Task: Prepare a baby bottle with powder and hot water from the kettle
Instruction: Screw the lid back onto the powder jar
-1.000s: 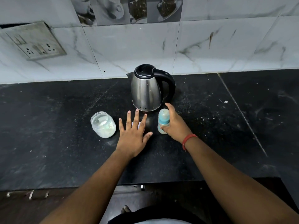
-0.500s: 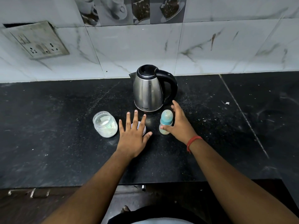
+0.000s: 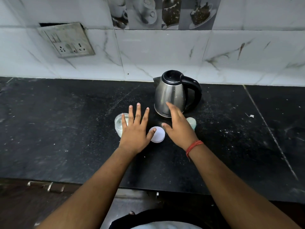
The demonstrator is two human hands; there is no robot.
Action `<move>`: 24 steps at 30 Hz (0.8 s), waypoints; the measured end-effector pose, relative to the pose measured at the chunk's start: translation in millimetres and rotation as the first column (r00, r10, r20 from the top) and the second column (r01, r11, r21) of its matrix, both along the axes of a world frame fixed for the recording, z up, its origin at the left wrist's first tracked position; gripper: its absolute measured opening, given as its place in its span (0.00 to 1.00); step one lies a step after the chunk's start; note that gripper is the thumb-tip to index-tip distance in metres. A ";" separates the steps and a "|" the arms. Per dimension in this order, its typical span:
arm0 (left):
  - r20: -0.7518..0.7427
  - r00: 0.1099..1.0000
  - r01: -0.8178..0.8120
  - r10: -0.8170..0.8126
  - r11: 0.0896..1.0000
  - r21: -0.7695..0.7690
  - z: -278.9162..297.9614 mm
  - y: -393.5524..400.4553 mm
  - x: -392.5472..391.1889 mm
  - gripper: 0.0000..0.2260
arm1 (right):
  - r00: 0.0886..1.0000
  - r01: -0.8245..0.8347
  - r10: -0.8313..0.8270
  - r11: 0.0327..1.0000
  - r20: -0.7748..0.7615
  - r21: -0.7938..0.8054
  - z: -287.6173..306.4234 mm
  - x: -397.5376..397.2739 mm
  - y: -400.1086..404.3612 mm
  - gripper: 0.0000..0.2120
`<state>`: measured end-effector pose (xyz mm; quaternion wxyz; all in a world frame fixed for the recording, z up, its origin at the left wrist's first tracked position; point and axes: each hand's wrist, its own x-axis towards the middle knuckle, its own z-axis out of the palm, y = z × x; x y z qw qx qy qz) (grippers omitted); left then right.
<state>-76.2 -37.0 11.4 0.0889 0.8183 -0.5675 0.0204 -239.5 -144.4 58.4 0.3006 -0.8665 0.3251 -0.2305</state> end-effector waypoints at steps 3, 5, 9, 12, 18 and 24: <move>0.003 1.000 -0.022 0.022 0.999 -0.026 3.5 14.8 21.5 0.39 | 0.987 -0.056 0.062 0.997 -0.147 0.046 -14.0 20.6 3.3 0.36; -0.028 0.999 -0.037 0.036 0.998 -0.046 5.9 24.5 34.4 0.40 | 0.965 -0.081 0.098 0.993 -0.244 0.080 -22.8 33.3 5.8 0.36; -0.219 0.971 -0.122 0.099 0.988 -0.094 1.4 44.6 61.4 0.48 | 0.891 -0.090 0.142 0.986 -0.430 0.138 -41.1 59.2 11.7 0.40; -0.464 0.866 -0.252 0.186 0.964 -0.084 -8.7 54.0 77.0 0.55 | 0.809 -0.080 0.152 0.986 -0.568 0.149 -50.2 70.7 14.4 0.42; -0.774 0.609 -0.270 0.172 0.963 0.001 -28.8 60.2 92.1 0.54 | 0.705 -0.067 0.105 0.994 -0.701 0.081 -61.9 83.2 14.8 0.39; -0.829 0.550 -0.239 0.104 0.970 -0.038 -31.3 53.1 97.4 0.52 | 0.659 -0.043 0.053 0.999 -0.750 0.033 -62.3 82.8 11.5 0.38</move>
